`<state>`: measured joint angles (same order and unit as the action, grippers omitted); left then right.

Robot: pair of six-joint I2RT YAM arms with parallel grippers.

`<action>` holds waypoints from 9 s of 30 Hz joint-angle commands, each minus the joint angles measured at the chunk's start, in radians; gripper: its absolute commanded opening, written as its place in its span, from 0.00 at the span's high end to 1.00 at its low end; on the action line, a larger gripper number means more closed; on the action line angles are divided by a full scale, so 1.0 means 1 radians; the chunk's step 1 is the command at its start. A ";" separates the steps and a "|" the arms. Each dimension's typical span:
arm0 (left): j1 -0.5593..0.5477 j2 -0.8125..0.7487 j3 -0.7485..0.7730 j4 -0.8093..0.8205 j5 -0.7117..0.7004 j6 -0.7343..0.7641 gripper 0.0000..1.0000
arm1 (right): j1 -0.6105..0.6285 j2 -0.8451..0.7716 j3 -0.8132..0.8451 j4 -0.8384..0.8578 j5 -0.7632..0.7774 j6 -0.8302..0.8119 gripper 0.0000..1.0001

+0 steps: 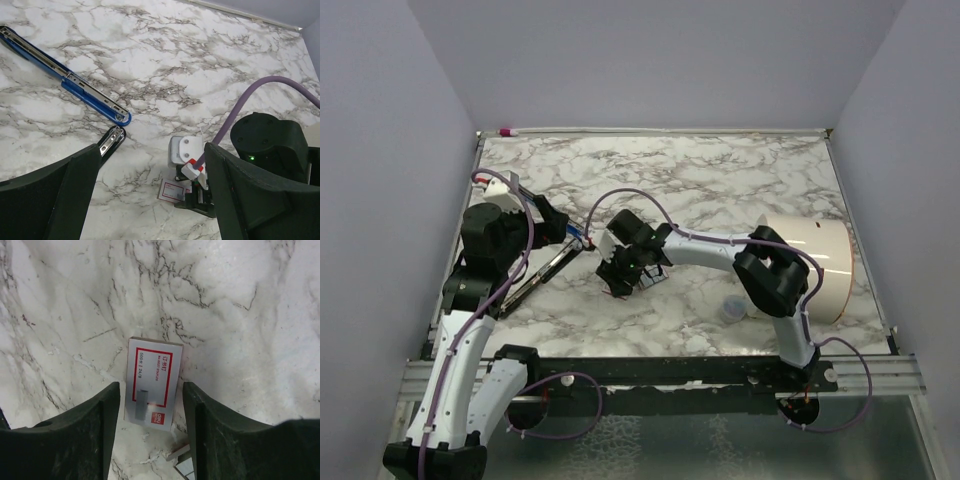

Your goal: Unload the staples from the stapler

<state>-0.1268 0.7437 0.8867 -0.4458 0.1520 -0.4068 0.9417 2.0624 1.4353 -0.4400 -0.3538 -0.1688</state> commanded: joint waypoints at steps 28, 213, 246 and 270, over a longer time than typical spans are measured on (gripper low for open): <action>-0.003 0.235 -0.333 0.318 0.393 -0.204 0.12 | -0.320 0.040 0.065 -0.028 -0.182 0.337 0.34; -0.050 0.074 -0.419 0.153 0.021 -0.332 0.23 | 0.087 -0.253 -0.165 0.031 0.191 0.196 0.00; -0.019 -0.086 -0.291 -0.067 -0.328 -0.452 0.08 | 0.183 -0.090 -0.123 0.004 0.564 -0.022 0.00; -0.037 0.258 -0.459 0.329 0.279 -0.351 0.28 | -0.115 -0.484 -0.370 0.104 -0.008 0.411 0.01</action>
<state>-0.1516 0.9043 0.4629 -0.2497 0.2497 -0.7799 0.9623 1.6642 1.1572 -0.3946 -0.0914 0.0269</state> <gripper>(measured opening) 0.766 0.994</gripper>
